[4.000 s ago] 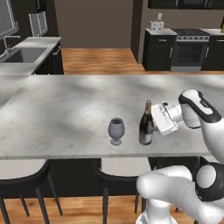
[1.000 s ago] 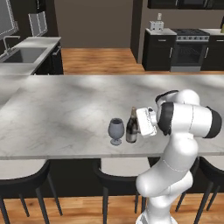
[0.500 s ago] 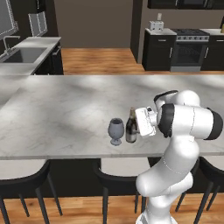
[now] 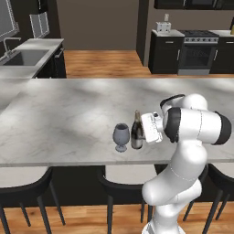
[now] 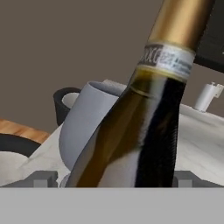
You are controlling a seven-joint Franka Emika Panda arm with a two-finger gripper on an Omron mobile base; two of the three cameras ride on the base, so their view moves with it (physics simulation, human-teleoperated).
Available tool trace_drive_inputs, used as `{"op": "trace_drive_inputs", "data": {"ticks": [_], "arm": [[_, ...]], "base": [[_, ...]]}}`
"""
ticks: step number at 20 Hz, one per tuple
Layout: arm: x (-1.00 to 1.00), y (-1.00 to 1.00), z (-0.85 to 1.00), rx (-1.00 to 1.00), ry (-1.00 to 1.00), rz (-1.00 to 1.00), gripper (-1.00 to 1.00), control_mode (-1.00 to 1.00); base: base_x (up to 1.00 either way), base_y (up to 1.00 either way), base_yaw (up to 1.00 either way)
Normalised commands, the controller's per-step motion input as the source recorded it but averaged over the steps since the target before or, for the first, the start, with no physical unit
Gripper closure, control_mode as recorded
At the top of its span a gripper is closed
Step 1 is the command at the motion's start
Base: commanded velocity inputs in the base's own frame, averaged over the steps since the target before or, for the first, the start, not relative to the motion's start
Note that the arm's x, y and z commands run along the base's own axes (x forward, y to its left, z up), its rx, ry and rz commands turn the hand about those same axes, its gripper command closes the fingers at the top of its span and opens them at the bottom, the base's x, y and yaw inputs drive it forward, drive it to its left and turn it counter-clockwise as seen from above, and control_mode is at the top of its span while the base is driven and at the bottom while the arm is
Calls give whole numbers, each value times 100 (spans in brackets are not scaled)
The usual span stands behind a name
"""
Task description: There is a wine glass and glass cup on the dining counter. Place the wine bottle next to the wine glass and the juice bottle next to the glass cup.
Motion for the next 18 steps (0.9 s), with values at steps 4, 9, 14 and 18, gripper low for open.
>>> {"op": "trace_drive_inputs", "data": {"ticks": [4, 9, 14, 18], "arm": [[0, -5, -14, 0, -2, 0, -100, -100], [0, -6, -11, 0, -1, 0, -100, -100], [-4, -3, -5, 0, 0, 0, -100, -100], [0, -10, -2, 0, 0, 0, -100, -100]], "base": [[0, 0, 0], [0, 0, 0], [0, 0, 0], [0, 0, 0]]}}
